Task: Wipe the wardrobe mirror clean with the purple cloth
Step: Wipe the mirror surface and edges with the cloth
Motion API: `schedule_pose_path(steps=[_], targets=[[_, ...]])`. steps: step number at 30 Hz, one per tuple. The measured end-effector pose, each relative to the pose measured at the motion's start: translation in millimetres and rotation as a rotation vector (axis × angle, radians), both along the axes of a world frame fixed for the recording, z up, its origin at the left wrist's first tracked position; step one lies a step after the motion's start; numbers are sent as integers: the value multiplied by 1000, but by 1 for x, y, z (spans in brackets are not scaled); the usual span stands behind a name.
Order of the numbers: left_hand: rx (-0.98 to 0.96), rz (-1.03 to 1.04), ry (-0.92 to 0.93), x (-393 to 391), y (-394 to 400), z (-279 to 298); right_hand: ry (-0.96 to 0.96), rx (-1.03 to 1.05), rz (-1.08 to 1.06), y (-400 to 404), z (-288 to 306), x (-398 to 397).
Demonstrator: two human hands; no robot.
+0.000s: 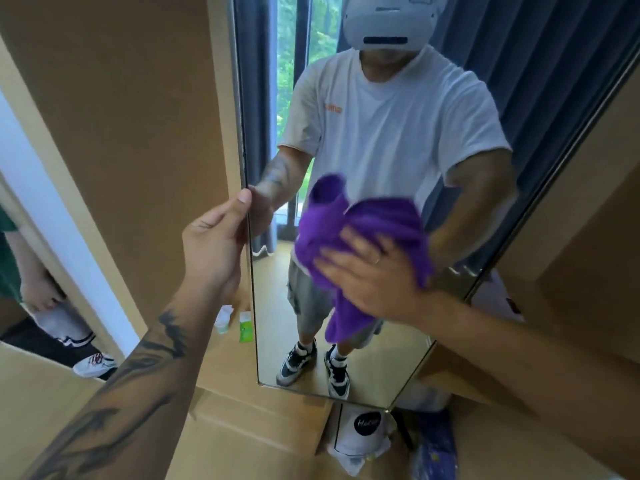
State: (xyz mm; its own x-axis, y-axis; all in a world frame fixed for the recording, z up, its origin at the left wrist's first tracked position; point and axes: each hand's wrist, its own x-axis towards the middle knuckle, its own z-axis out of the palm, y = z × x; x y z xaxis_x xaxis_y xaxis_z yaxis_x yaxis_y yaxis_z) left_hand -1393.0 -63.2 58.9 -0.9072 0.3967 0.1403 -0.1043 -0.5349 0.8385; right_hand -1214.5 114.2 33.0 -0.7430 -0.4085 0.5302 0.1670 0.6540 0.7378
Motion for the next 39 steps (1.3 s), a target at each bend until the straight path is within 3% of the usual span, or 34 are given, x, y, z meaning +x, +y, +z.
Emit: schedule_pose_path(steps=[2,5,9,12,14,16,19,22,25,27,30,33,35,39], targets=[[-11,0,4,0,1,0,-261,137,16,1,-10,2],[-5,3,8,-3,5,1,-387,197,91,8,27,-6],[4,-24,41,-3,11,0,-59,66,19,9,79,-26],[12,-26,49,-3,12,-2,104,-38,-43,-5,46,-32],[7,-21,54,-5,11,-3,-26,-4,-65,-11,4,-30],[-1,-12,40,-6,10,-3,-323,130,-42,-7,-17,-25],[14,-4,14,-3,9,3,-556,190,65,-7,17,-33],[51,-51,-2,0,9,8,-291,151,90,-9,65,-55],[62,-67,-67,0,5,9,32,8,-6,-19,59,-69],[73,-76,-109,-1,1,10,-8,-20,-43,-35,16,-68],[12,-102,-133,-4,-2,15,-371,213,-22,-35,-42,-54],[-22,-139,-110,-6,-4,21,-519,246,58,-29,-19,-60],[-35,-145,-121,-5,-6,21,-379,212,134,-30,8,-73],[28,-179,-144,-11,-11,12,2,-78,141,-40,31,-82]])
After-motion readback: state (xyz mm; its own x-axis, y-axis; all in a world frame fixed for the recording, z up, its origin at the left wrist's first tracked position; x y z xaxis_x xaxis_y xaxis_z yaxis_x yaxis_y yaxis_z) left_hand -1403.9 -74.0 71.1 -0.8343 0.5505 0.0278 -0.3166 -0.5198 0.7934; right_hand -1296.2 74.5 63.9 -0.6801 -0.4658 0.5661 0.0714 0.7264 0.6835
